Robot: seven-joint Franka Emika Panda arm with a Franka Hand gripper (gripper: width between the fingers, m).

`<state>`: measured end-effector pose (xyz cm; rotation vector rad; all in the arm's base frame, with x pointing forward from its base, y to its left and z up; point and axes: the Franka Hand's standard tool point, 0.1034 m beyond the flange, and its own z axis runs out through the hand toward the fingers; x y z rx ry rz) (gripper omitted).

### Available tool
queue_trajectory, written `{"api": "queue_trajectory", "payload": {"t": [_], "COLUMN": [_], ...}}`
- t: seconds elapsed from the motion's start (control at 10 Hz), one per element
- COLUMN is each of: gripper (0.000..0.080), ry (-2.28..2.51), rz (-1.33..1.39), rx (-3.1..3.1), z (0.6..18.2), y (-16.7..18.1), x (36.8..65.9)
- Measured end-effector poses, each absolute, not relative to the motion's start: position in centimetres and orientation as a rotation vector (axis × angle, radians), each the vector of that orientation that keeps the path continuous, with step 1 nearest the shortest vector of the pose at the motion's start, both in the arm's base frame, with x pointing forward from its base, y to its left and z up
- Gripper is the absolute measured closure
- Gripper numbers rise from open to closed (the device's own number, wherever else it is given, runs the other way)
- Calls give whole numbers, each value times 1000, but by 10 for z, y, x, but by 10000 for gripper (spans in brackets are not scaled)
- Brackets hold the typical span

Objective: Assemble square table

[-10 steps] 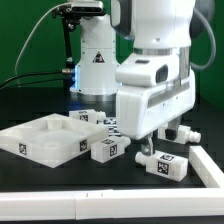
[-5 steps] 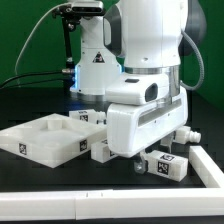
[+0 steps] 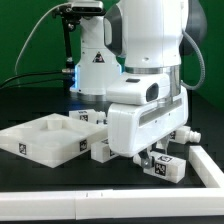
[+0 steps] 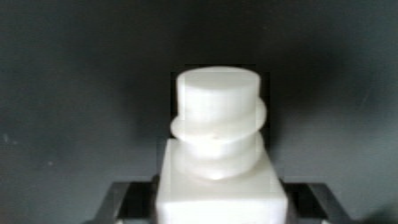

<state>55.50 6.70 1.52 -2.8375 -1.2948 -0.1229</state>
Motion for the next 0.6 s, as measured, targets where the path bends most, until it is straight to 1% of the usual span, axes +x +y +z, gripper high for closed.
{"api": "queue_trajectory", "payload": {"t": [0.1, 0.3, 0.4, 0.6], "gripper": [515, 515, 515, 514], "ry": [-1212, -1061, -1021, -996], "rz": [-143, -172, -169, -165], "rx": [-2882, -2961, -2978, -2979], "z": [31, 79, 85, 82], "y": [68, 64, 61, 59], "x": [546, 500, 482, 484]}}
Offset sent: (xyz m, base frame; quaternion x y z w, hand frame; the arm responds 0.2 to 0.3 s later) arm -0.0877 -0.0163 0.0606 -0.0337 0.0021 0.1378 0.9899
